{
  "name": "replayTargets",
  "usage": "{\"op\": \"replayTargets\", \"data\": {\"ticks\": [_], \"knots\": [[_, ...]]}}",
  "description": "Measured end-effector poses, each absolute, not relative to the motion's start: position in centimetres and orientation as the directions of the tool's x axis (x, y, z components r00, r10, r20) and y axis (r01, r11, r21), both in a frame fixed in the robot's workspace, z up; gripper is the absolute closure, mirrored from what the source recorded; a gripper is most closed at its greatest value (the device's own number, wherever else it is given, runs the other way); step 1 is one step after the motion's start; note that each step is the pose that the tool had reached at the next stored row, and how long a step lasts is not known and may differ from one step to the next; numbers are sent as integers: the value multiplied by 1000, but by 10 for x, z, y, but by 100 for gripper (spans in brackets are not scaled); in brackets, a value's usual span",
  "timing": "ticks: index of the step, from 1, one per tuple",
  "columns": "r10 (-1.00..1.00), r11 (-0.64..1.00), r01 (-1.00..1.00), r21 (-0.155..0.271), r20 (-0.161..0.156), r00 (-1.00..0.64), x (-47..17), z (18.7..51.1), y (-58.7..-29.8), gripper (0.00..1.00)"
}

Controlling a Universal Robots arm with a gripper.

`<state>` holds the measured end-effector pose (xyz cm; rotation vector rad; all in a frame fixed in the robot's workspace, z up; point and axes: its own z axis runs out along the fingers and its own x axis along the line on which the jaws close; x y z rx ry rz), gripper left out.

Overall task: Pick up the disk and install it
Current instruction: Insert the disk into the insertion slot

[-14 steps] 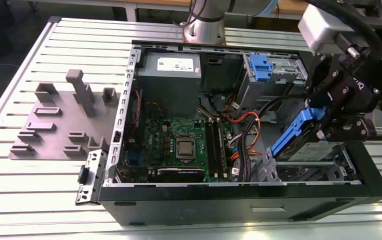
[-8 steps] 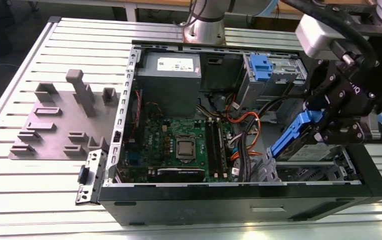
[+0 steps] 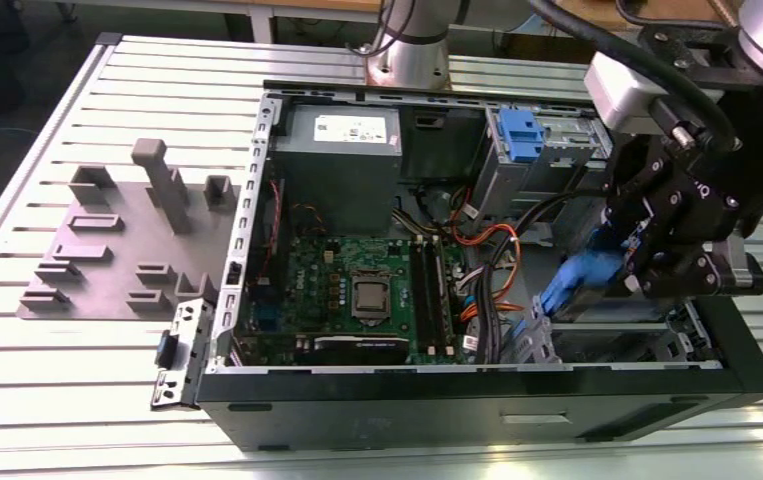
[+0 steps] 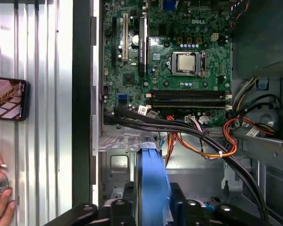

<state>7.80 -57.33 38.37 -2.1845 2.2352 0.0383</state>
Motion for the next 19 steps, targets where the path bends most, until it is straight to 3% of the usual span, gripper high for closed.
{"op": "replayTargets", "data": {"ticks": [1,2,19], "knots": [[-999,23,-1000,6,-29,-23,78,383,-573,57],[-999,23,-1000,6,-28,-23,78,382,-573,50],[-999,23,-1000,6,-28,-23,78,384,-573,50]]}}
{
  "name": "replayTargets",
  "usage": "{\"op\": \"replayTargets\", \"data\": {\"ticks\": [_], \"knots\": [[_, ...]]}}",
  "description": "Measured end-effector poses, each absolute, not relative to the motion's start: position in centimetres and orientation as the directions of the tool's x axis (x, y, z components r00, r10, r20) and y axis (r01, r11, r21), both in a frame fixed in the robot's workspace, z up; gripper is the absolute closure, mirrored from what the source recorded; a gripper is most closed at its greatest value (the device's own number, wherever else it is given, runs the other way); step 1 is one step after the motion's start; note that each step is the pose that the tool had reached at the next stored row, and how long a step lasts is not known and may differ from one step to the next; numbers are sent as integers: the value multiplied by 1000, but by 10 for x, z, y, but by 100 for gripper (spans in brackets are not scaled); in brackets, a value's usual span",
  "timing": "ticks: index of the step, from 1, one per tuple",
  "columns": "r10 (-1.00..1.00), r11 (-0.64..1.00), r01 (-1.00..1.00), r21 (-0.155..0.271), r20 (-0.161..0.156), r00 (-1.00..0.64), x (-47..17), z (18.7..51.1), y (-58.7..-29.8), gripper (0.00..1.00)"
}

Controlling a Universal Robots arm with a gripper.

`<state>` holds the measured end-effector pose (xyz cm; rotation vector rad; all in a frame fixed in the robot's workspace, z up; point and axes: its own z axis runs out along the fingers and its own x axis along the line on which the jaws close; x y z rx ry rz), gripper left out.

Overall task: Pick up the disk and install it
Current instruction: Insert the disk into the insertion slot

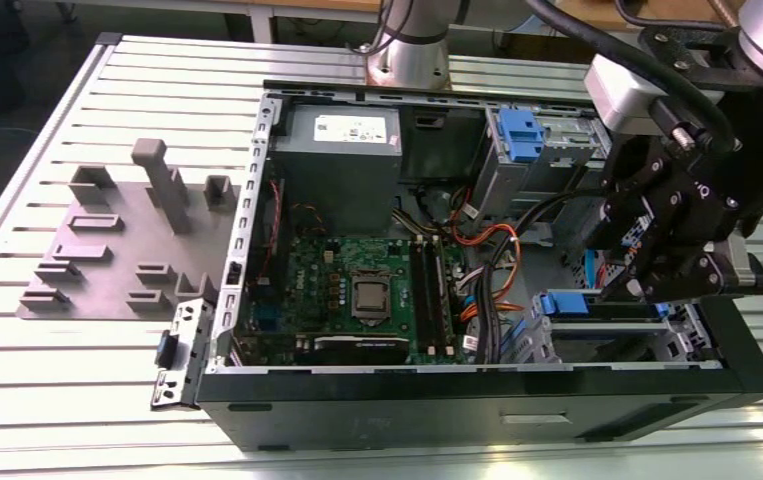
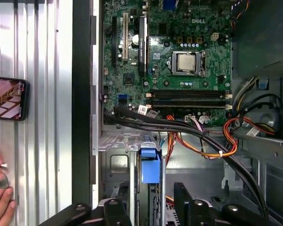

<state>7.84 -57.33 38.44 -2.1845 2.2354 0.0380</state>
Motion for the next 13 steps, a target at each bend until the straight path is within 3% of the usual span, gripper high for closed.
{"op": "replayTargets", "data": {"ticks": [2,6,7,9,13], "knots": [[-999,23,-1000,6,-28,-23,78,384,-573,52],[-999,23,-1000,6,-28,-23,78,384,-573,70],[-999,23,-1000,6,-28,-23,78,384,-573,70],[-999,23,-1000,6,-28,-23,78,384,-573,82],[-999,23,-1000,6,-28,-23,78,384,-573,89]]}}
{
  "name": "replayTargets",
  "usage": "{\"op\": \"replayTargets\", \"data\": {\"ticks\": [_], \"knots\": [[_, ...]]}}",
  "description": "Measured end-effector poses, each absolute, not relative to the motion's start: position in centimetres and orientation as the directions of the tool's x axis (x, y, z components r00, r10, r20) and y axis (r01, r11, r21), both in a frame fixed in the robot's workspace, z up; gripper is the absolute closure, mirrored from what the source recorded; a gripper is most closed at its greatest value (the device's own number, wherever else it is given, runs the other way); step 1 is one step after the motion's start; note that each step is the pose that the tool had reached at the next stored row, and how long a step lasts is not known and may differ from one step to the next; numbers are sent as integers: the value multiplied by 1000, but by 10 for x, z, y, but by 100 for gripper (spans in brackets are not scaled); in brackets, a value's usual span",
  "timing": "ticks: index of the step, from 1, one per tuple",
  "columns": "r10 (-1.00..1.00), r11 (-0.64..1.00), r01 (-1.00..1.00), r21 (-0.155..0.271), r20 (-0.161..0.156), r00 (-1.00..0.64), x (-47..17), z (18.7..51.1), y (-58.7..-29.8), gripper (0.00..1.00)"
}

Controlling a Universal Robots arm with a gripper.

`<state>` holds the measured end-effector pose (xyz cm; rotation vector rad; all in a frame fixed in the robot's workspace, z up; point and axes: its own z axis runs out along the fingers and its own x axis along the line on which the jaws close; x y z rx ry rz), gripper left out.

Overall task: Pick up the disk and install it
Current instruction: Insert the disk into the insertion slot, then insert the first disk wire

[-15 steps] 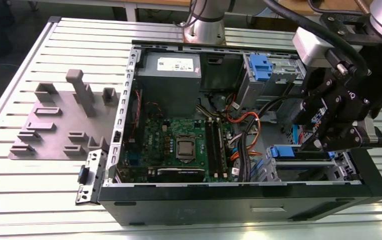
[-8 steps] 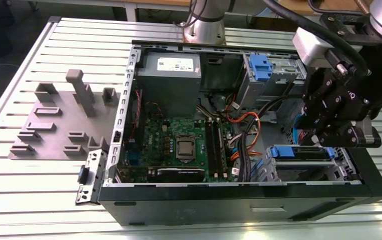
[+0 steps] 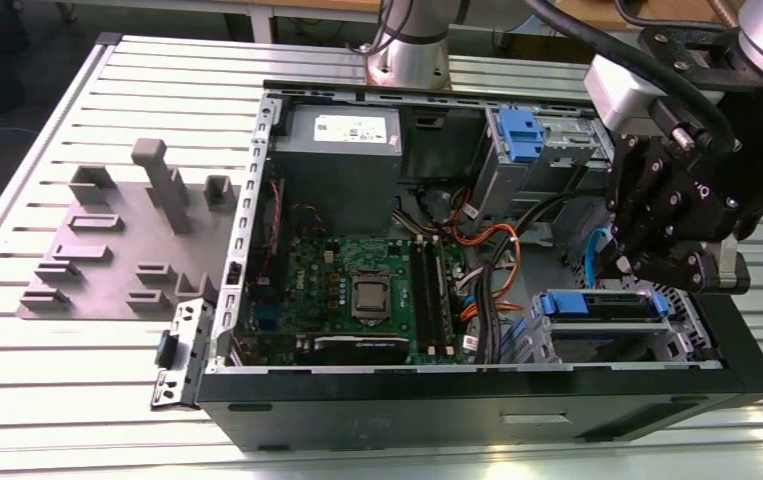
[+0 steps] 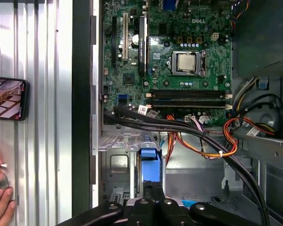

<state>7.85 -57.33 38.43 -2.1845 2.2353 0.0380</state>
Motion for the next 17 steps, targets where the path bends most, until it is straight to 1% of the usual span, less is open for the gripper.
{"op": "replayTargets", "data": {"ticks": [17], "knots": [[-999,23,-1000,6,-29,-23,80,381,-573,89]]}}
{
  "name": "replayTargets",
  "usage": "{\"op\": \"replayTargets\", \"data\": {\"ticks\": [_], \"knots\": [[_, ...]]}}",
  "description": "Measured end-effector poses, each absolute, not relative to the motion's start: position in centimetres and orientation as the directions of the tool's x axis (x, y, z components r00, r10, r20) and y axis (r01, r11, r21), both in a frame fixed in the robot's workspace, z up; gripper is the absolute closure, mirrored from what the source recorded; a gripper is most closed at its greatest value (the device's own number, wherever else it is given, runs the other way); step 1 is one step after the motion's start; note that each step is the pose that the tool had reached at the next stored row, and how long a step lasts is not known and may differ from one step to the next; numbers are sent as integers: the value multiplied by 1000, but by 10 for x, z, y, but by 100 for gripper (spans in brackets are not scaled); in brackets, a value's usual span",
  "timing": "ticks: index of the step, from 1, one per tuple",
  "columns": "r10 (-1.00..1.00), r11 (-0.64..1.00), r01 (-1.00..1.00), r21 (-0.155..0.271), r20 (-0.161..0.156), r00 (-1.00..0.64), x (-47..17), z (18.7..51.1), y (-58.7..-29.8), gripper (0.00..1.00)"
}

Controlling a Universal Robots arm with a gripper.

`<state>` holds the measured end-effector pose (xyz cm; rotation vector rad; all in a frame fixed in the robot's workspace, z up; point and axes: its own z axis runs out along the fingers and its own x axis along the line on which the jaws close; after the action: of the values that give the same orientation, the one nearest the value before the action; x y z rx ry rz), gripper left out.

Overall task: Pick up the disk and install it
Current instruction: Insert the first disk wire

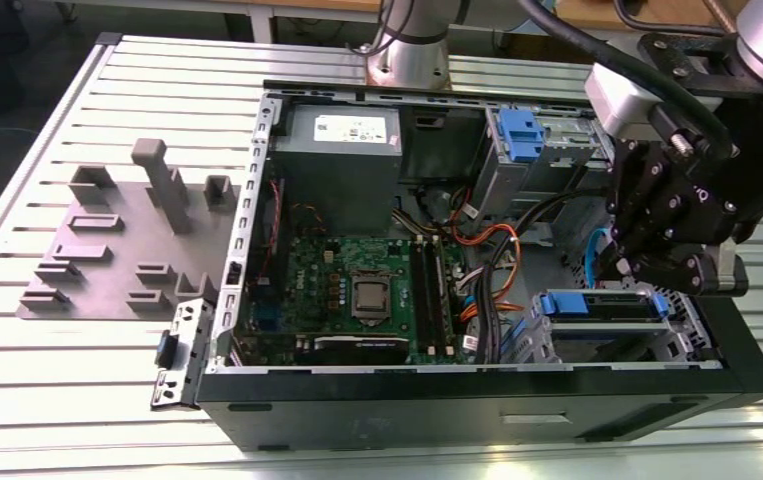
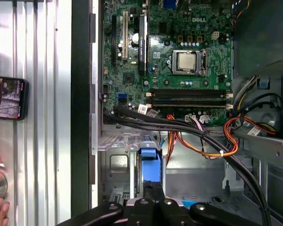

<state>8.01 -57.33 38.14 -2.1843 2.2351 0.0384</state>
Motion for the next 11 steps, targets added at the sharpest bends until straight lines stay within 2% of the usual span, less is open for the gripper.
{"op": "replayTargets", "data": {"ticks": [11], "knots": [[-999,23,-1000,9,-28,-23,90,381,-572,89]]}}
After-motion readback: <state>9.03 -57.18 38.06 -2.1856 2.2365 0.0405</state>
